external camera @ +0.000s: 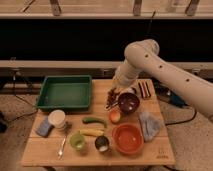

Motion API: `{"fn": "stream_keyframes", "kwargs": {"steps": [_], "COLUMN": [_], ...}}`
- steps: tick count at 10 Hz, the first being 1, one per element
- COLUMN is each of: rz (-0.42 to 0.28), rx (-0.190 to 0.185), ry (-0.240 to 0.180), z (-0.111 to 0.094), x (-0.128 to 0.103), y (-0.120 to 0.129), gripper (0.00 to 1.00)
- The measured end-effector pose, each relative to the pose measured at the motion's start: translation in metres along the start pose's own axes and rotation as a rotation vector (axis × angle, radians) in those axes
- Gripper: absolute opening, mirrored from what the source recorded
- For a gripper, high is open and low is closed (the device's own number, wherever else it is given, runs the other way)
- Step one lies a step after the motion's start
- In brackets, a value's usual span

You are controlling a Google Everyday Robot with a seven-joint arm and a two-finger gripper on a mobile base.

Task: Place grapes in metal cup

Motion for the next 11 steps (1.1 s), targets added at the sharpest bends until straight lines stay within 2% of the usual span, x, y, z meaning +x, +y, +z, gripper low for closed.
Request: {"fn": "stream_keyframes", "kwargs": {"steps": [6, 11], "rz": [-0.120, -0.152], "rx": [0.017, -0.011], "ry": [0.061, 0.095], "z": [-0.030, -0.032], "x": [-0.062, -0.096], "y": [0.062, 0.092], "gripper": [0.00, 0.00]}}
